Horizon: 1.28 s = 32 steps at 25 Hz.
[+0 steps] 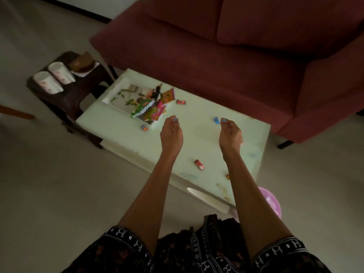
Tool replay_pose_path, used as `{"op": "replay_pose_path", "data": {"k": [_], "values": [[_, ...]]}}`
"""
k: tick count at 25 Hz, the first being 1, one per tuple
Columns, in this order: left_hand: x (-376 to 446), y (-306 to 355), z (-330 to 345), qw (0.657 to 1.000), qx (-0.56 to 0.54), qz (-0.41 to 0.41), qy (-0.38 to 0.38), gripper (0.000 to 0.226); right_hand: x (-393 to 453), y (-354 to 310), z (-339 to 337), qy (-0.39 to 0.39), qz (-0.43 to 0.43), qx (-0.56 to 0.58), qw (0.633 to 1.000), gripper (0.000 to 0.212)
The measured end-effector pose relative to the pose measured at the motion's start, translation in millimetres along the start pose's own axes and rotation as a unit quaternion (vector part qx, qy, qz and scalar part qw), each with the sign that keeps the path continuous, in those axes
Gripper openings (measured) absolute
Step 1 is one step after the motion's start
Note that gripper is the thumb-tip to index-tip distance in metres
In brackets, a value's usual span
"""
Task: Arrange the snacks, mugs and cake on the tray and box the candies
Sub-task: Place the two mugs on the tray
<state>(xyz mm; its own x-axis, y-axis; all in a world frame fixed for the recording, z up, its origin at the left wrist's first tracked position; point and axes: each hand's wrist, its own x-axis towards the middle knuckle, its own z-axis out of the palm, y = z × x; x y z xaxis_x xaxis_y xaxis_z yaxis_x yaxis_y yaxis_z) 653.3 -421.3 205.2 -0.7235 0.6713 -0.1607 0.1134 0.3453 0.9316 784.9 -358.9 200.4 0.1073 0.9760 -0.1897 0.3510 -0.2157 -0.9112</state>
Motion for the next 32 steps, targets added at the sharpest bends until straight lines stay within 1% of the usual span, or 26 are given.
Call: {"op": "replay_pose_path", "data": {"k": [3,7,11,15,18,22,25,28,32], "values": [[23.0,-13.5,-64.6,1.0,-0.009,0.008,0.018,0.026,-27.7,-21.1,57.2,-0.033,-0.011,0.012,0.999,0.032],[52.1,-34.8,-139.5,0.999,-0.011,0.002,0.042,0.033,-58.4,-46.6,127.9,-0.053,-0.039,0.026,0.997,0.031],[82.6,-57.3,-192.9,0.996,-0.028,-0.013,0.079,0.033,-80.5,-67.4,192.2,-0.104,-0.068,0.013,0.992,0.032],[120.4,-71.8,-224.2,0.993,-0.05,-0.039,0.104,0.032,-76.5,-83.7,253.9,-0.14,-0.079,-0.024,0.987,0.024],[162.0,-78.8,-243.1,0.989,-0.063,-0.05,0.126,0.033,-66.2,-99.1,304.4,-0.155,-0.099,-0.036,0.982,0.026],[224.0,-83.3,-265.1,0.987,-0.046,-0.064,0.143,0.031,-46.8,-128.2,371.7,-0.202,-0.118,-0.077,0.969,0.028],[271.9,-81.3,-279.1,0.983,-0.038,-0.084,0.156,0.027,-27.7,-144.6,415.4,-0.232,-0.118,-0.101,0.96,0.027],[315.9,-76.1,-293.6,0.978,-0.052,-0.098,0.176,0.022,-8.1,-166.8,460.0,-0.247,-0.137,-0.128,0.951,0.029],[360.5,-80.0,-316.5,0.97,-0.053,-0.126,0.201,0.03,8.1,-193.5,514.1,-0.275,-0.149,-0.12,0.942,0.03]]}}
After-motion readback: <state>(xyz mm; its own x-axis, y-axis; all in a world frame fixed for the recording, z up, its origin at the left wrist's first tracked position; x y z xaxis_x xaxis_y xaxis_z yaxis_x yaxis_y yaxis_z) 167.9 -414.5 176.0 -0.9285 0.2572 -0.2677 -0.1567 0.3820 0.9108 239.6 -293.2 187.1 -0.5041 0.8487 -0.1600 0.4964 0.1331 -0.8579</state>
